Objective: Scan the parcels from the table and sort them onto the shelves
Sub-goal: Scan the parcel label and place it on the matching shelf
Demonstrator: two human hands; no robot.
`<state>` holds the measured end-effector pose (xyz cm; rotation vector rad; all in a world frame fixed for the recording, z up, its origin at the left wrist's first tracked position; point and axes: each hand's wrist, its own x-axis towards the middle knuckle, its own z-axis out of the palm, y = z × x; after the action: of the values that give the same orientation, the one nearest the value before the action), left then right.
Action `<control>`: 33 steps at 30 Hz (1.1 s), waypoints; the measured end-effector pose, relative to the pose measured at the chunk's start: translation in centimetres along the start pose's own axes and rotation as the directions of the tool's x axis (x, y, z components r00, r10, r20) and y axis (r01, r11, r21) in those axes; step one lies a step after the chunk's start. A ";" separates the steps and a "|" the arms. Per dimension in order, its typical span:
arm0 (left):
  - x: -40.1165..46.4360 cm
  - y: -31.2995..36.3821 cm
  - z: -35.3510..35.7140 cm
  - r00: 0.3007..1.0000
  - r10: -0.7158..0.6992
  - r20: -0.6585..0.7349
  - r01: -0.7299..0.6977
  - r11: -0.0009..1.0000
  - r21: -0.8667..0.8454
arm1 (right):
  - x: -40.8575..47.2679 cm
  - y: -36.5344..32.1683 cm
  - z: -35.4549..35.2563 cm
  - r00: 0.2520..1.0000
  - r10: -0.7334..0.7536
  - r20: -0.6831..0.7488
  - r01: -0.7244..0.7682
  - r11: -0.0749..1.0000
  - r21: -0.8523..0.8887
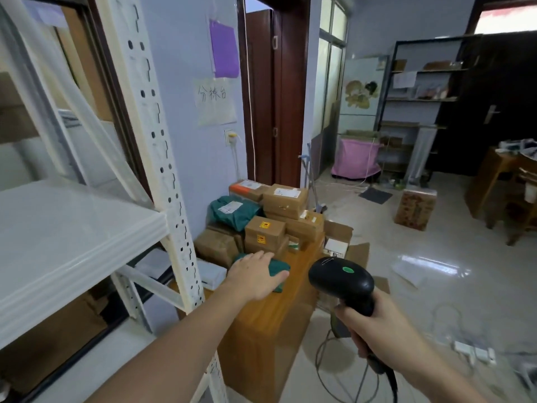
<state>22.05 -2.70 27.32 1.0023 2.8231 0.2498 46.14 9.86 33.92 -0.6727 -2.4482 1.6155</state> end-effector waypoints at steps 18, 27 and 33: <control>20.3 0.9 6.3 0.959 -0.276 0.060 0.278 0.960 -0.032 | 26.1 3.4 -7.2 0.950 -0.024 0.312 0.064 0.991 -0.116; 27.0 -4.7 12.3 0.858 -0.507 0.086 0.514 0.848 -0.131 | 37.5 4.9 -4.7 0.887 0.019 0.461 0.070 0.982 -0.177; 31.1 -8.2 15.4 0.781 -0.613 0.122 0.624 0.771 -0.125 | 43.0 5.8 -2.9 0.879 0.032 0.475 0.077 0.975 -0.207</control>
<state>-4.09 12.44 8.37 0.0067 2.8160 0.3380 10.54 32.81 24.25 -0.2833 -3.0030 1.6760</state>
